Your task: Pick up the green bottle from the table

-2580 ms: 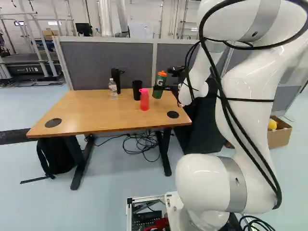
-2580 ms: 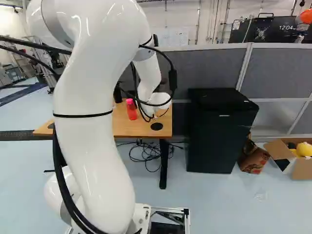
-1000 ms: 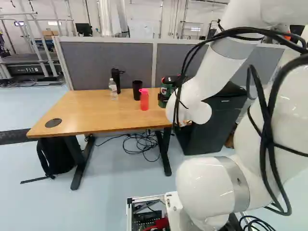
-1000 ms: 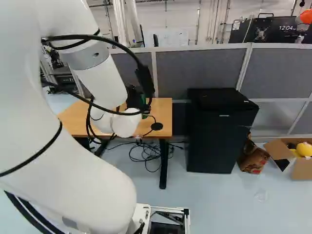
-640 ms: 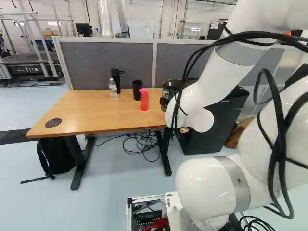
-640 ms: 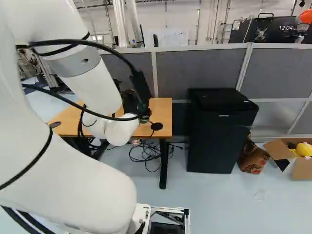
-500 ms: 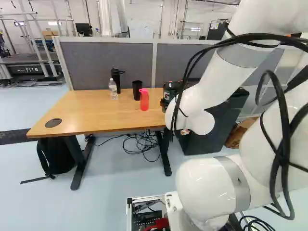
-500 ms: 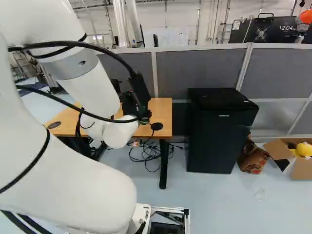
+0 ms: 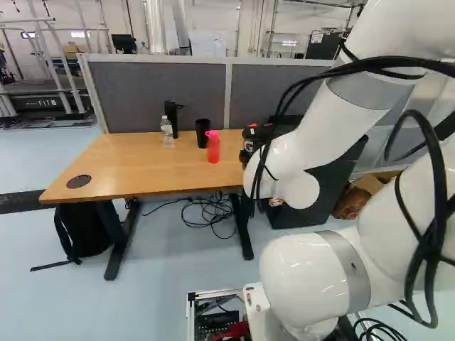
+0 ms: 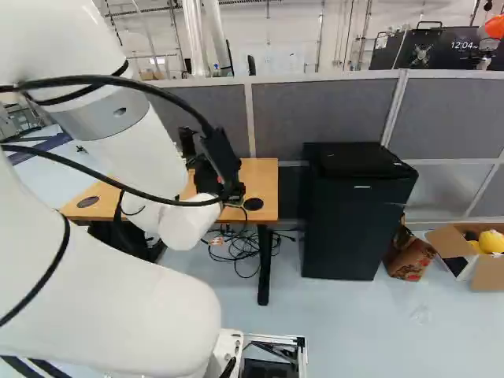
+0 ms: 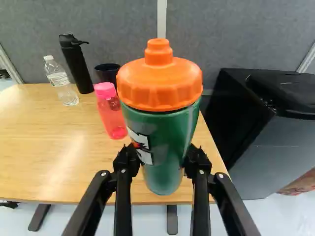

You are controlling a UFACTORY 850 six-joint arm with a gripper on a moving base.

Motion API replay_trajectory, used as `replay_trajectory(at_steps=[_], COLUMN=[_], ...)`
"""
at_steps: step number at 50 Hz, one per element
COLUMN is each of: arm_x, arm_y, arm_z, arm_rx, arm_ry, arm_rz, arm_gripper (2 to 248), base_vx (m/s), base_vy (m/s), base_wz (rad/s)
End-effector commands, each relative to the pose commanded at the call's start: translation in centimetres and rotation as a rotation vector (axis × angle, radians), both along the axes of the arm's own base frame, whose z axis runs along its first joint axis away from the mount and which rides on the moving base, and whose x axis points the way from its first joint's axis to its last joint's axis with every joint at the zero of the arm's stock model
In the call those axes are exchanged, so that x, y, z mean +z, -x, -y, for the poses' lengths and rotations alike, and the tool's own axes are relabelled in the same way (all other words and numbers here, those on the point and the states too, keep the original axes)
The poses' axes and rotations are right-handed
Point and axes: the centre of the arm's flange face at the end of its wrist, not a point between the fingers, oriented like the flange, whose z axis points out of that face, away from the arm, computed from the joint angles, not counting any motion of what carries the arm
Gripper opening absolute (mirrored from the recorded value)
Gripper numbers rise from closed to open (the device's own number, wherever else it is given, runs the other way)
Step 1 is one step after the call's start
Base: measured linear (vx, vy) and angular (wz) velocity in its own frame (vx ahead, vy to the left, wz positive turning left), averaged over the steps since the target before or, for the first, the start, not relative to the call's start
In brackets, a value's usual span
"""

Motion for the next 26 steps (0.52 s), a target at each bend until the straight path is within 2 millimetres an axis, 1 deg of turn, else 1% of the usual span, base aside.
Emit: replay_trajectory(at_steps=[26], arm_x=[-0.06], arm_y=[0.15], arm_z=[0.0], arm_rx=[-0.002], arm_ry=[0.001], arm_rz=[-0.001], arm_gripper=[112], base_vx=[0.0], base_vy=[0.0], base_wz=[0.0])
